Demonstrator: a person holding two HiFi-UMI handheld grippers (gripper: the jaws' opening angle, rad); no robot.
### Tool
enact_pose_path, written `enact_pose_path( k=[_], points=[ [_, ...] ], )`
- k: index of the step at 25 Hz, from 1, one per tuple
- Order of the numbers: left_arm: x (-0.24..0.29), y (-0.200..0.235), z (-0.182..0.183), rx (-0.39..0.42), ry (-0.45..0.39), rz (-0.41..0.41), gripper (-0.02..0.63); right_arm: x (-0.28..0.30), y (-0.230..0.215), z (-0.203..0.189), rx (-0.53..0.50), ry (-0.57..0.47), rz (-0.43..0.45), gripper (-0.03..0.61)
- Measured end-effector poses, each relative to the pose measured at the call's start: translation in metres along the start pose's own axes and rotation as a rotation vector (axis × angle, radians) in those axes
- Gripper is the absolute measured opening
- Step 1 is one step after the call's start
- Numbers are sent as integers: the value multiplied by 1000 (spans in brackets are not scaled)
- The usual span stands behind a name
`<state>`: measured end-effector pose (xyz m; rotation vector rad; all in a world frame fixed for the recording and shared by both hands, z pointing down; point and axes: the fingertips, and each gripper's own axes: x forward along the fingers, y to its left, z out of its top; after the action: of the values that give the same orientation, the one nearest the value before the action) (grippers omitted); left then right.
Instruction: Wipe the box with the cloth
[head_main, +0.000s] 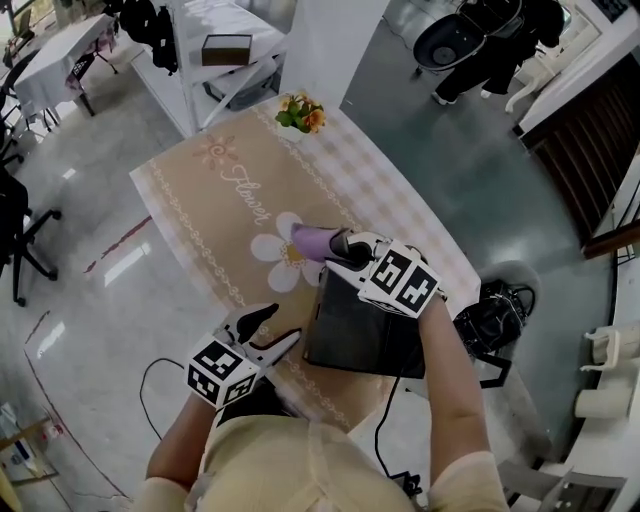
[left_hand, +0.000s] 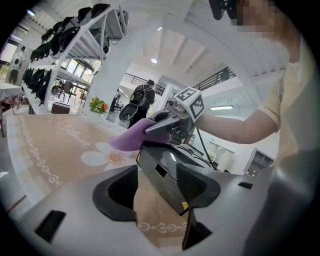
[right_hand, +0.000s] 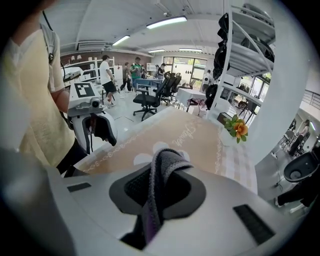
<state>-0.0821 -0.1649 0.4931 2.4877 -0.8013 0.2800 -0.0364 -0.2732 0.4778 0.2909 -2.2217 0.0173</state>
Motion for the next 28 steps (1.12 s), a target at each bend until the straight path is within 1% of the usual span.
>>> enact_pose_path(
  k=[6, 9, 11, 13, 14, 16, 18, 19, 22, 25, 28],
  points=[
    [-13, 3, 1, -3, -29, 49, 244, 7, 1, 6, -71, 33, -39, 55],
    [-16, 0, 4, -2, -51, 66, 244, 9, -2, 10, -116, 41, -87, 55],
    [-20, 0, 7, -4, -72, 84, 244, 12, -3, 15, -174, 42, -133, 55],
    [-23, -1, 7, -8, -86, 94, 244, 16, 2, 20, -265, 57, -155, 55],
    [-25, -1, 6, -9, -87, 97, 244, 18, 8, 19, -317, 77, -146, 55],
    [-28, -4, 2, -11, -83, 99, 244, 24, 22, 12, -417, 147, -96, 55],
    [-30, -7, -1, -14, -79, 101, 244, 29, 36, -1, -484, 231, -32, 55],
    [-32, -8, -3, -17, -77, 103, 244, 32, 42, -7, -501, 265, -3, 55],
    [-35, -10, -8, -22, -72, 107, 244, 35, 52, -20, -495, 325, 47, 55],
    [-36, -12, -11, -23, -73, 108, 242, 36, 57, -24, -455, 344, 70, 55],
    [-37, -14, -12, -23, -77, 111, 242, 35, 67, -28, -415, 355, 113, 55]
  ],
)
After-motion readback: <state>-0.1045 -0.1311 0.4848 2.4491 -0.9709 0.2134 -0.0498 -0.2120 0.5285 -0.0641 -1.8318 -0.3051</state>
